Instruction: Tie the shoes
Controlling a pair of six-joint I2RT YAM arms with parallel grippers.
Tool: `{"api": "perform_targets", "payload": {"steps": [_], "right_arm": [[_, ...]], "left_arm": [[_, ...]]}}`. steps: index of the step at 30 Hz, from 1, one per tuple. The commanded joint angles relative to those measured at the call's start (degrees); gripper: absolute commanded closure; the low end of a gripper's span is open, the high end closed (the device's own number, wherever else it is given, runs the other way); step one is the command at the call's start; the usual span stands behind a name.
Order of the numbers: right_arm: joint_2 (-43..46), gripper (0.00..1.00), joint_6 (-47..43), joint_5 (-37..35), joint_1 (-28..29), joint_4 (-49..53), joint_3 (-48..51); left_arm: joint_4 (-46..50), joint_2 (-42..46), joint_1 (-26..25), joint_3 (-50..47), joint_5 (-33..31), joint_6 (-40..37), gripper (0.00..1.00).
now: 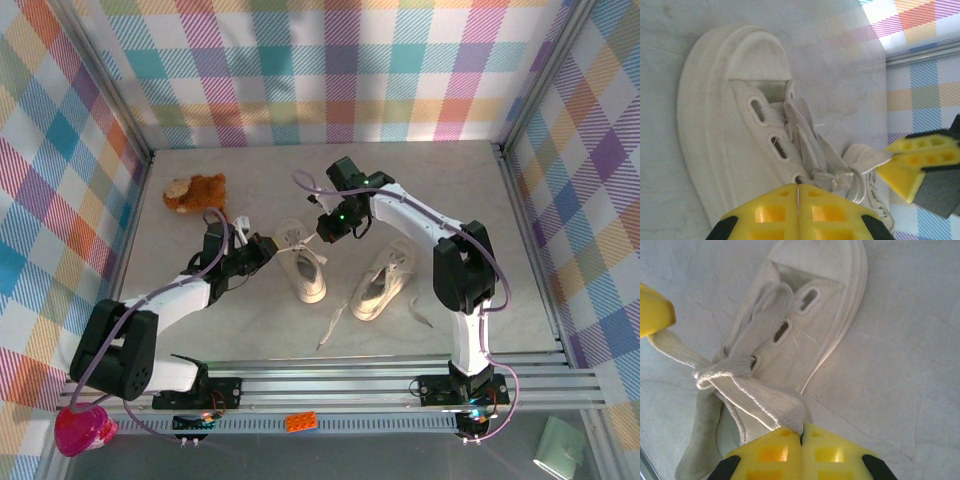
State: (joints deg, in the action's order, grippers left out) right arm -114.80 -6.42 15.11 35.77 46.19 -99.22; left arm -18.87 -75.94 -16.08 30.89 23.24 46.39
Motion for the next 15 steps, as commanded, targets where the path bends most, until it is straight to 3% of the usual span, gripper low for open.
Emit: {"api": "perform_targets", "payload": {"steps": [1, 15], "right_arm": [[-2.8, 0.98, -4.3, 2.8, -0.1, 3.1, -3.1], [-6.0, 0.96, -5.0, 2.0, -1.0, 2.7, -3.1]], "left_arm": [[5.1, 3.2, 0.6, -1.3, -2.8, -2.6, 1.0], [11.4, 5.7, 0.6, -3.5, -4.6, -4.5, 1.0]]}}
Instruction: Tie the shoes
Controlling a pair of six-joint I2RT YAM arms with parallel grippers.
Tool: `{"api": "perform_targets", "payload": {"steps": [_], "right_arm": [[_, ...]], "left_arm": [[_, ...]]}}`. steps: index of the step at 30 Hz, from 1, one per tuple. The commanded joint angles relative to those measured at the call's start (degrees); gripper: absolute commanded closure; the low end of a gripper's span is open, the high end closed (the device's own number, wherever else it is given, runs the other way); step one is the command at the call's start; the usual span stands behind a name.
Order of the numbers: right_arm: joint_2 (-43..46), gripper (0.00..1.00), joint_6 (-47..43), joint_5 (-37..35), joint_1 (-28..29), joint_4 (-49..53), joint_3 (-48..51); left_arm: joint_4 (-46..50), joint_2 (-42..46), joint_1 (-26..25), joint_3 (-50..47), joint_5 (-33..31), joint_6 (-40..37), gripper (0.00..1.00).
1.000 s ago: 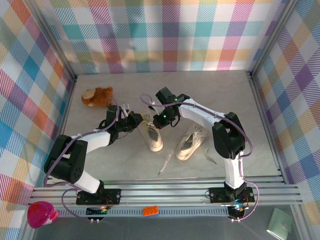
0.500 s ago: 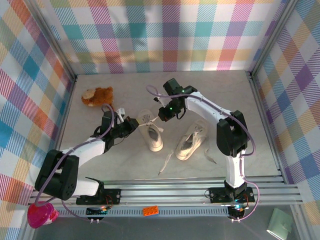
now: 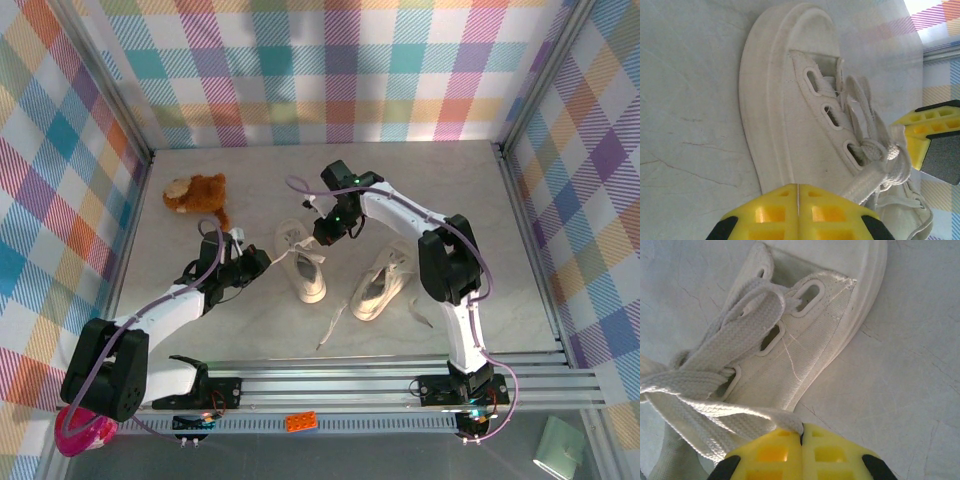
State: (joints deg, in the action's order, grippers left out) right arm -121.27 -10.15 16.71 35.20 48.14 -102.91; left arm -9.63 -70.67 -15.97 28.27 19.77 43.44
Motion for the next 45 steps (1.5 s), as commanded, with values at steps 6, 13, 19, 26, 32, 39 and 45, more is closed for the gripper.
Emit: {"api": "perform_targets", "payload": {"steps": [6, 13, 19, 26, 32, 39, 45], "right_arm": [[3.1, 0.94, -0.8, -0.4, -0.4, -0.9, 4.7], [7.5, 0.53, 1.7, 0.8, -1.5, -3.6, 7.8], [14.8, 0.48, 7.1, 4.8, -3.9, -7.6, 15.4], [19.8, 0.46, 15.4, 13.2, -4.4, -18.3, 26.8], [16.9, 0.44, 20.8, 17.8, -4.4, -24.5, 29.3], [14.0, 0.43, 21.3, 19.4, -4.3, -25.4, 29.1], [12.3, 0.43, 21.4, 20.1, -4.2, -25.7, 28.8]], "left_arm": [[3.0, 0.5, 0.5, -0.6, -1.2, -2.1, 1.0], [11.0, 2.1, 0.5, 3.7, -2.6, -5.4, 0.77], [19.0, 4.2, 0.8, 10.7, -4.4, -10.3, 0.58], [21.8, -5.7, 1.9, 21.9, 2.0, -15.6, 0.45], [20.6, -16.3, 1.9, 29.5, 6.3, -14.7, 0.44], [20.4, -25.9, -0.1, 35.3, 8.2, -12.2, 0.44], [17.4, -29.7, -1.5, 36.0, 9.9, -9.7, 0.45]]}}
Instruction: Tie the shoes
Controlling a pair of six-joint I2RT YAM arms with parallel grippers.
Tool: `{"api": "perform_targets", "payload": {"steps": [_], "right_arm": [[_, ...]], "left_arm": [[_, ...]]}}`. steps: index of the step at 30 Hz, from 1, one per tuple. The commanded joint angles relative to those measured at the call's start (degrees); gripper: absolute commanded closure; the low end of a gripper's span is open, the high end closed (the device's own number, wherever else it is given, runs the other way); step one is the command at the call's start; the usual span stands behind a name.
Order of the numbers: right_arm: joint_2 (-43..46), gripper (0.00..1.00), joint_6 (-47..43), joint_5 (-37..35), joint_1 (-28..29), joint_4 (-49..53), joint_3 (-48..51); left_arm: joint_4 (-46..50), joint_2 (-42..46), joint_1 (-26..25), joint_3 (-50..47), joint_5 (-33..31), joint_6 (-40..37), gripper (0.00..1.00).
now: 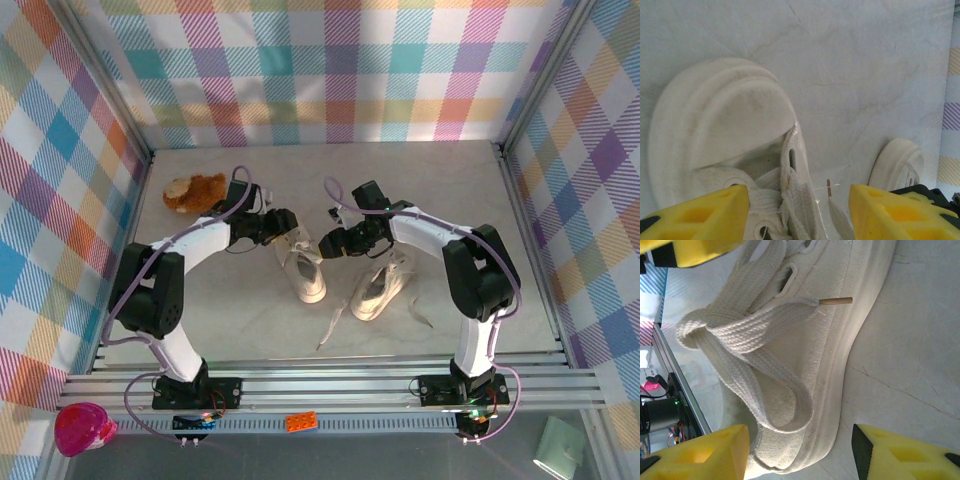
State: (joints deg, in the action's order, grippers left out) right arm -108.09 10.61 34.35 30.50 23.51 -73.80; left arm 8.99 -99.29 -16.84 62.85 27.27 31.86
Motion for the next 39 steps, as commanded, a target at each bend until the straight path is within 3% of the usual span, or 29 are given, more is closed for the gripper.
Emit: {"api": "perform_targets", "payload": {"steps": [1, 9, 12, 14, 16, 18, 20, 25, 32, 39], "right_arm": [[-1.1, 0.42, 0.6, 2.5, 0.5, -1.0, -0.4], [-3.3, 0.42, 0.4, 3.5, 1.5, -1.0, -1.7], [-4.1, 0.42, 0.2, 3.5, 2.0, -1.0, -2.2], [-4.6, 0.45, -0.1, 3.4, 2.2, -0.7, -2.5], [-4.7, 0.53, -0.2, 3.3, 2.3, -0.4, -2.7], [-4.1, 0.65, -0.4, 2.5, 2.3, -0.3, -2.5], [-3.3, 0.79, -0.5, 1.3, 2.3, -0.2, -2.1], [-2.0, 0.93, -0.5, 0.9, 2.4, -0.4, -1.4], [-0.5, 1.0, -0.7, -0.8, 2.5, 0.1, -1.1], [-0.2, 1.0, -1.3, -1.7, 2.5, 1.0, -1.7]], "left_arm": [[-1.3, -1.4, -0.8, 1.5, 2.6, 2.0, 0.46], [-1.7, -3.5, -2.3, 1.4, 4.0, 2.7, 0.47], [-2.2, -3.9, -2.4, 1.5, 4.7, 2.7, 0.6], [-1.7, -3.6, -2.3, 2.1, 4.8, 2.1, 0.75], [-0.7, -2.9, -2.0, 2.8, 4.4, 1.2, 0.9], [1.2, -1.9, -1.8, 3.6, 3.7, -0.1, 0.99], [3.4, -0.8, -1.5, 4.2, 2.6, -1.8, 1.0], [6.0, 1.6, -1.2, 4.4, 1.0, -4.1, 1.0], [5.3, 4.7, -0.7, 2.3, -0.4, -4.9, 1.0], [5.6, 9.3, -0.3, -1.4, -4.5, -5.8, 1.0]]}}
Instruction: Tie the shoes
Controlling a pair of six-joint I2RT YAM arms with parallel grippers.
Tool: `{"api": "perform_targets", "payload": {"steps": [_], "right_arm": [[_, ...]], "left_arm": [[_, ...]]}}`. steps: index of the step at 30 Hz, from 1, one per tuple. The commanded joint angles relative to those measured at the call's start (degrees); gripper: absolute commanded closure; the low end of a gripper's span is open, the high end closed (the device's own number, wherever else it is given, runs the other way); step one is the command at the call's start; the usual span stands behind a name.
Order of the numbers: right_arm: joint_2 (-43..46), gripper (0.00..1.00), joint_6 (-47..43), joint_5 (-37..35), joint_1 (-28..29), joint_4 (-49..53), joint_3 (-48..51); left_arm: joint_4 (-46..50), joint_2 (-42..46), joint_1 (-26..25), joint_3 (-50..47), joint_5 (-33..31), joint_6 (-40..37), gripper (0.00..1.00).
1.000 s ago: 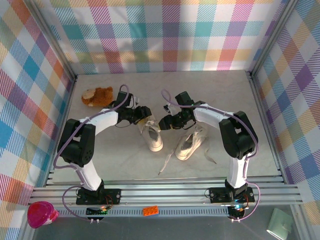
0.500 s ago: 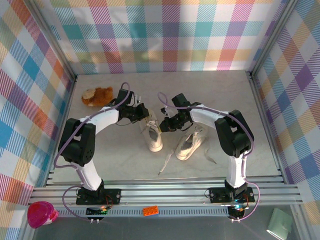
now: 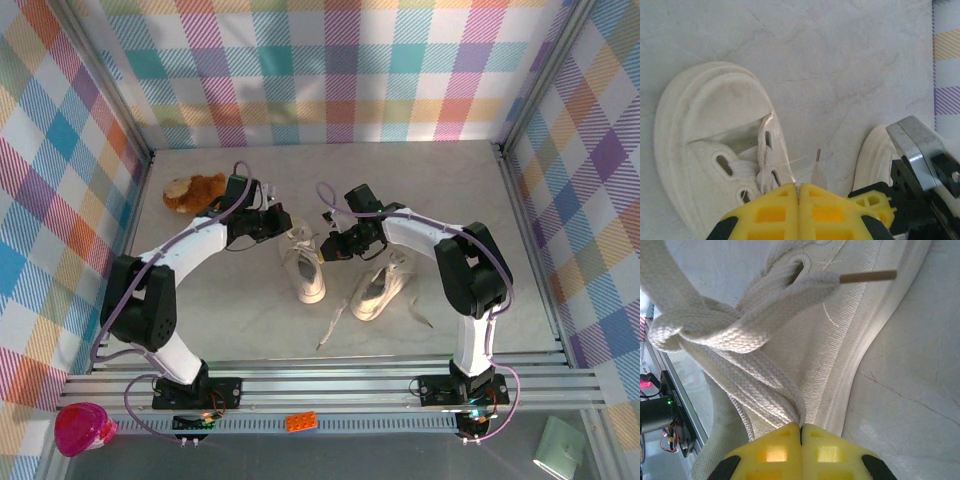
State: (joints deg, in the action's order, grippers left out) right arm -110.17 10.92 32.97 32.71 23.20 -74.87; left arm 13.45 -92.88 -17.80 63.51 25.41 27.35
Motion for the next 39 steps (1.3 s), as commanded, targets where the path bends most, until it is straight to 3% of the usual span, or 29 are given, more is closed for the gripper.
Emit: {"api": "perform_targets", "payload": {"steps": [1, 9, 12, 19, 23, 28, 39], "right_arm": [[1.9, 1.0, -1.8, -0.6, 0.3, 1.5, -0.8], [1.6, 1.0, -6.2, -5.4, -0.9, 8.5, -5.5], [0.5, 1.0, -7.6, -5.8, -1.8, 10.6, -7.9], [-3.1, 1.0, -9.7, -4.8, -2.9, 13.8, -12.0], [-4.2, 1.0, -9.6, -4.6, -5.0, 13.5, -11.1], [-6.2, 1.0, -10.8, -4.5, -6.3, 15.0, -10.9], [-6.9, 1.0, -10.2, -5.5, -6.5, 13.7, -7.2]], "left_arm": [[1.0, 3.4, 0.8, -3.0, -3.3, -1.3, 1.0], [-7.7, 8.2, 1.0, -14.2, -6.0, 2.4, 1.0], [-5.0, 7.3, 1.0, -13.8, -8.3, 3.8, 1.0], [-14.1, 8.2, 0.9, -17.1, -1.8, 2.9, 1.0], [-11.8, 7.1, 1.7, -15.8, 0.5, 0.4, 1.0], [-16.0, 6.7, 5.1, -20.2, 3.1, 2.6, 1.0], [-20.3, 8.2, 8.4, -27.6, 3.5, 4.9, 1.0]]}}
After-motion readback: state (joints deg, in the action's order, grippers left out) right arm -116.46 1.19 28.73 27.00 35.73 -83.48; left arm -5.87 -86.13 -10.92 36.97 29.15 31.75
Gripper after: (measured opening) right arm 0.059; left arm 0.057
